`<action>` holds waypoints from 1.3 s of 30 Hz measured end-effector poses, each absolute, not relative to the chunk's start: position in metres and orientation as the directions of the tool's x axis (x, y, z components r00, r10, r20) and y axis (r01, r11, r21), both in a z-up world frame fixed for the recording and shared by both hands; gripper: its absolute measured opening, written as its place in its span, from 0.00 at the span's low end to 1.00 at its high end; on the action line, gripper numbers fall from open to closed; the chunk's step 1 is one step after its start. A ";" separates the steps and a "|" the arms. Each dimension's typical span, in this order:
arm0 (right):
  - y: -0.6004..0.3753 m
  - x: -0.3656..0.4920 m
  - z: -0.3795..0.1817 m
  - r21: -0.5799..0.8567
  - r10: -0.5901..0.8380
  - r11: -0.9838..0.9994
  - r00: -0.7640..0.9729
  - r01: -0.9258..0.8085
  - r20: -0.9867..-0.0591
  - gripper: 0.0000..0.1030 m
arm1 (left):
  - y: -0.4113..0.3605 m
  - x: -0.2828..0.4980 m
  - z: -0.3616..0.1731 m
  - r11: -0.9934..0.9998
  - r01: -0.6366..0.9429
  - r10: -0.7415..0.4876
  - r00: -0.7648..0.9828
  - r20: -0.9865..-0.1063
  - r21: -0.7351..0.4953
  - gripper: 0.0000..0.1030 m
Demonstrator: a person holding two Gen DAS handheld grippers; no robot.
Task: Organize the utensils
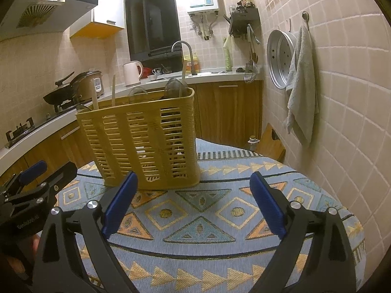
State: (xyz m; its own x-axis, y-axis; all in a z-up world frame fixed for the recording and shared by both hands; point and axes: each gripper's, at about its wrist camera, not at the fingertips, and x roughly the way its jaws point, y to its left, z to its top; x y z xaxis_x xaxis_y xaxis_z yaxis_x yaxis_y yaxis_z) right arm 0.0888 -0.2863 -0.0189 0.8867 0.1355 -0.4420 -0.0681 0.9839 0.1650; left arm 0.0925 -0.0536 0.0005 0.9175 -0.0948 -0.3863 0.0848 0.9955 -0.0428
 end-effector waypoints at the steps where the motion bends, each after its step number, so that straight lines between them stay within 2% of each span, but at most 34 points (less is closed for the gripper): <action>1: -0.286 0.089 -0.019 0.166 0.135 0.984 0.887 -0.067 -0.442 0.88 | -0.054 0.092 0.001 0.996 0.083 -0.092 0.918 -0.386 -0.042 0.92; 39: -0.279 0.085 -0.017 0.136 0.128 0.988 0.892 -0.076 -0.433 0.88 | -0.056 0.092 0.003 0.995 0.088 -0.102 0.915 -0.391 -0.055 0.93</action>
